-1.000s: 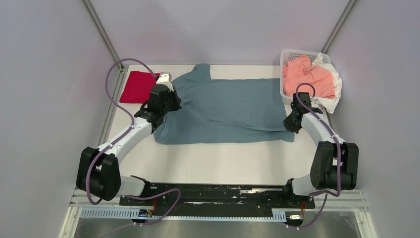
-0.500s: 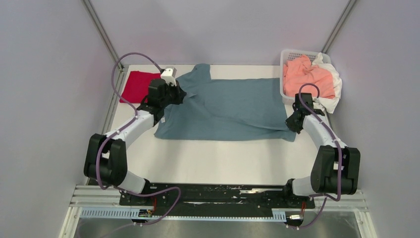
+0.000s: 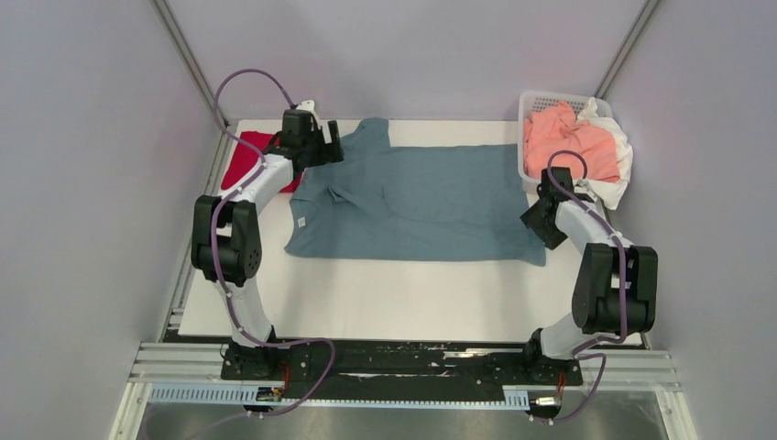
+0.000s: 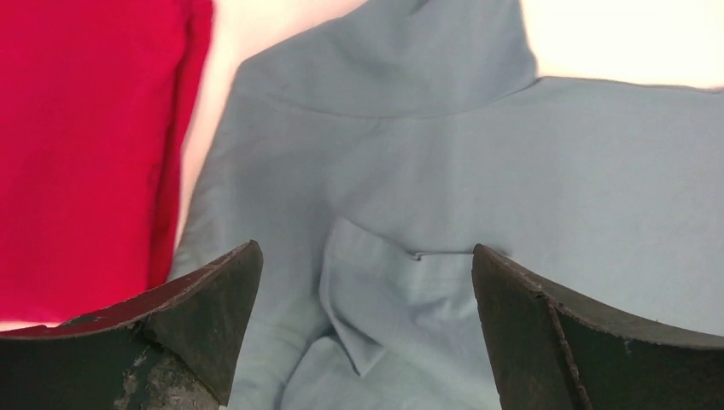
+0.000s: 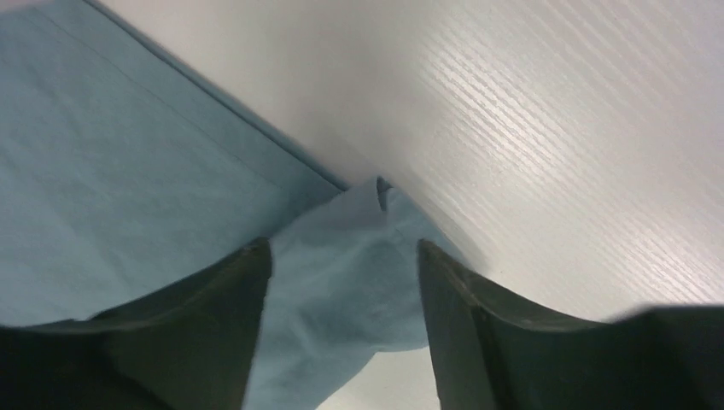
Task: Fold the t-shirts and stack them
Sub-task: Fold the flattened tshirt in 1/3 of the way, then grab the side of the flattened tshirt furthest away from the robot with both arms
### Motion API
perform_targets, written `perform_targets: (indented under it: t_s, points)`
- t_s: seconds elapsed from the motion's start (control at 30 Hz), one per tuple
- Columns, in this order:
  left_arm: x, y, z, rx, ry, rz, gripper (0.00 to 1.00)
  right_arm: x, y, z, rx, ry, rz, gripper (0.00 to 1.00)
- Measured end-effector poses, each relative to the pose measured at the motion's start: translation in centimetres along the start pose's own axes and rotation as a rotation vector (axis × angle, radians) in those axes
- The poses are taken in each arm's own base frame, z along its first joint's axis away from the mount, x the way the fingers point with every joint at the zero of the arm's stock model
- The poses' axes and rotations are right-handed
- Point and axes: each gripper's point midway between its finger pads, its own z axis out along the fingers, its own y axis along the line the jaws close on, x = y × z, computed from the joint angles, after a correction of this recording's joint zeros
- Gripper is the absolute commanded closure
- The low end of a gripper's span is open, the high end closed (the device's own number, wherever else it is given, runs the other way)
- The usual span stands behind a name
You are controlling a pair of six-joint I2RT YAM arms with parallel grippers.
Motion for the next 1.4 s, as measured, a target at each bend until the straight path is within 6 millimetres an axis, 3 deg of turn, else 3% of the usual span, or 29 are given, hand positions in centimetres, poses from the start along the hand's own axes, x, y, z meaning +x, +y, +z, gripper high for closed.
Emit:
perform_targets:
  t_s: [0.07, 0.1, 0.2, 0.37, 0.47, 0.57, 0.7, 0.83, 0.93, 1.07, 1.23, 1.4]
  points:
    - [0.2, 0.6, 0.0, -0.031, 0.024, -0.008, 0.0, -0.7, 0.4, -0.3, -0.011, -0.02, 0.001, 0.03]
    - [0.3, 0.7, -0.3, -0.04, 0.033, -0.013, 0.0, -0.9, 0.5, -0.4, -0.016, -0.029, 0.004, 0.0]
    - [0.6, 0.5, -1.8, -0.042, 0.042, -0.032, 0.0, -1.5, 0.5, -1.4, -0.04, -0.058, 0.008, 0.0]
    - [2.5, -0.6, -7.1, -0.02, 0.037, -0.068, 0.0, -1.2, 1.2, -4.7, -0.157, -0.115, -0.049, 0.0]
    - [4.7, -2.0, -9.5, 0.03, 0.044, -0.09, 0.0, 1.1, 4.0, -6.7, -0.323, -0.115, -0.171, 0.0]
    - [8.4, -3.2, -9.9, 0.103, 0.106, -0.123, 0.0, 4.8, 7.3, -7.6, -0.499, -0.04, -0.303, 0.0]
    - [13.1, -3.0, -9.0, 0.116, 0.231, -0.174, 0.0, 8.2, 9.5, -5.8, -0.555, 0.053, -0.41, 0.0]
    - [15.7, -2.6, -7.8, 0.099, 0.307, -0.218, 0.0, 10.5, 9.2, -2.5, -0.491, 0.131, -0.462, 0.0]
    - [17.2, -2.3, -7.4, 0.084, 0.344, -0.237, 0.0, 9.5, 10.2, -2.5, -0.499, 0.098, -0.467, 0.0]
    - [18.5, -1.8, -7.5, 0.07, 0.374, -0.248, 0.0, 8.5, 9.4, -1.7, -0.432, 0.044, -0.494, 0.0]
    - [18.9, -1.4, -7.4, 0.05, 0.373, -0.248, 0.0, 6.8, 9.0, -2.2, -0.412, -0.016, -0.49, 0.0]
    - [19.2, -1.1, -7.9, 0.05, 0.354, -0.246, 0.0, 8.2, 9.2, -1.5, -0.433, 0.034, -0.526, 0.0]
